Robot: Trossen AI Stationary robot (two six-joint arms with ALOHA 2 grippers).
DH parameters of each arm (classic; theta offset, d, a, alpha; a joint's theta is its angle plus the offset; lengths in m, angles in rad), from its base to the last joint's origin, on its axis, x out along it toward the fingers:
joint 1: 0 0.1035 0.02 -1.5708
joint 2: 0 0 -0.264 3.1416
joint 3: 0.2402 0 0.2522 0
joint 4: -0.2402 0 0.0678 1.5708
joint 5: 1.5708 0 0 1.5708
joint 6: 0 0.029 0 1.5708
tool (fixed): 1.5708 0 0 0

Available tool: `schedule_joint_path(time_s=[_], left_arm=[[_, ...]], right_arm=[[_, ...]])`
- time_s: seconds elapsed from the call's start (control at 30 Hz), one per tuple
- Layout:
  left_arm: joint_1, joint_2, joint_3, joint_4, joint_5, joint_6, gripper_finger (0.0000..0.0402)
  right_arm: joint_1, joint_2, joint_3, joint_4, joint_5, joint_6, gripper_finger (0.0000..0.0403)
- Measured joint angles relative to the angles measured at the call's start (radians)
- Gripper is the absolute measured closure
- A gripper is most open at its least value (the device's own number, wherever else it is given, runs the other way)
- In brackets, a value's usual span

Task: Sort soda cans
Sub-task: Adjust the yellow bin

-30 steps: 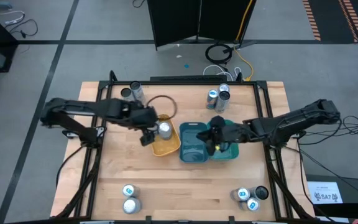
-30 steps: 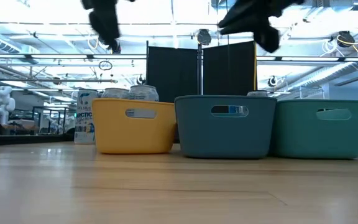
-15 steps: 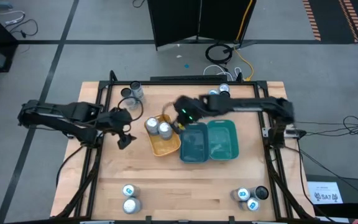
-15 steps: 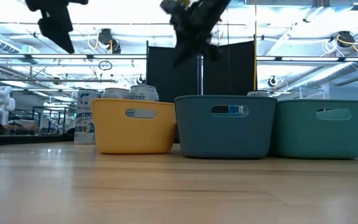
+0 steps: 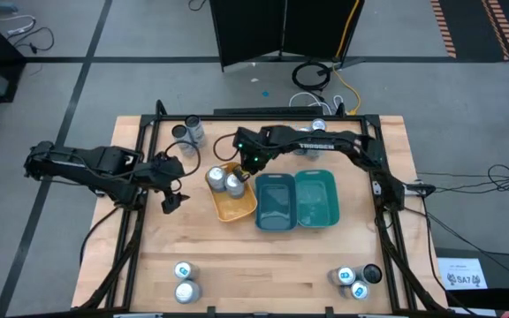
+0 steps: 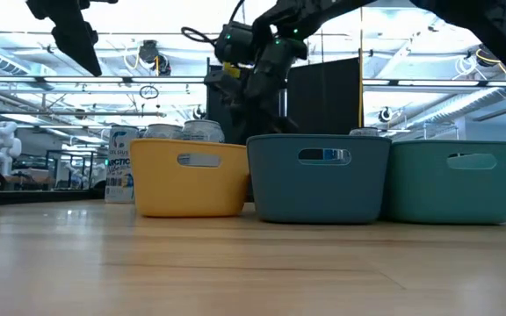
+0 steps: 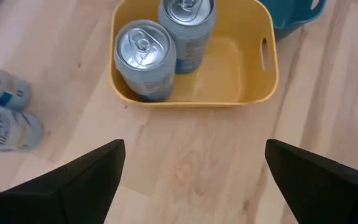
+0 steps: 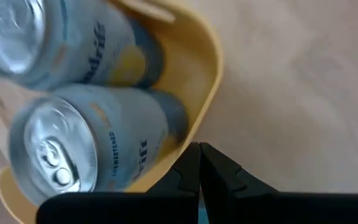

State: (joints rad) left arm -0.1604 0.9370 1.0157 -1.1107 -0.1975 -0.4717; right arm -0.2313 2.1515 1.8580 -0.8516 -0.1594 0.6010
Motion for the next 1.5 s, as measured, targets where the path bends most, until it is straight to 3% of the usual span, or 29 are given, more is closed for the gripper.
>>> schedule_joint_path(time_s=[0.93,1.5], left_arm=[[0.001,0.000,0.000,-0.006,-0.047,0.067,0.0006],[0.001,0.000,0.000,-0.006,-0.047,0.061,0.0006]], right_arm=[[0.139,0.018,0.000,-0.041,-0.032,0.042,0.0403],[0.216,0.017,0.000,0.042,-0.031,0.095,0.0403]])
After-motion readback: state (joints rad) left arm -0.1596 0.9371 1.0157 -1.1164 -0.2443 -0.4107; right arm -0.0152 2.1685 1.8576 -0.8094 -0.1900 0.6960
